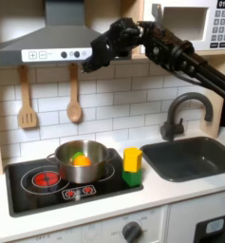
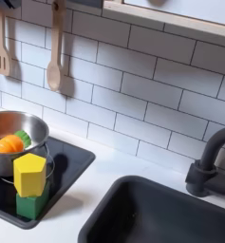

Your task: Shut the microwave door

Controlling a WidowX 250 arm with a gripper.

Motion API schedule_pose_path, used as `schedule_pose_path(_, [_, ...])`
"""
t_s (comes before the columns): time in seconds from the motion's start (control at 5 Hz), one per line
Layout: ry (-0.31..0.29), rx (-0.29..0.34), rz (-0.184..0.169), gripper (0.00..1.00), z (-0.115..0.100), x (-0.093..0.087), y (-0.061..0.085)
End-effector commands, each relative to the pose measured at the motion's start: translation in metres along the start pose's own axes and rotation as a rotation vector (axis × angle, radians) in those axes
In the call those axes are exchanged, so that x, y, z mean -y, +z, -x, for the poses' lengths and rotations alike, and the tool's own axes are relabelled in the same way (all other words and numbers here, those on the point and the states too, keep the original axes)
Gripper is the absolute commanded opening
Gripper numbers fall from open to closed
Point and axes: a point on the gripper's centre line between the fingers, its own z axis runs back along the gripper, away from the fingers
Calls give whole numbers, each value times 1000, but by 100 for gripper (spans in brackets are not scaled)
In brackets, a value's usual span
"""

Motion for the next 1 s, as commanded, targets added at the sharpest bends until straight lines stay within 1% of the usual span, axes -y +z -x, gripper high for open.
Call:
schedule_pose_path(0.0, [22,18,10,0,-6,2,-4])
schedule_pose_path(0.2, [20,60,26,0,-10,4,-2])
schedule_pose_path(0.4, [22,128,58,0,-13,4,-1])
schedule_pose_path(0.6, [15,135,42,0,-10,2,-4])
schedule_pose_path(0.8, [44,146,43,0,-14,0,-2])
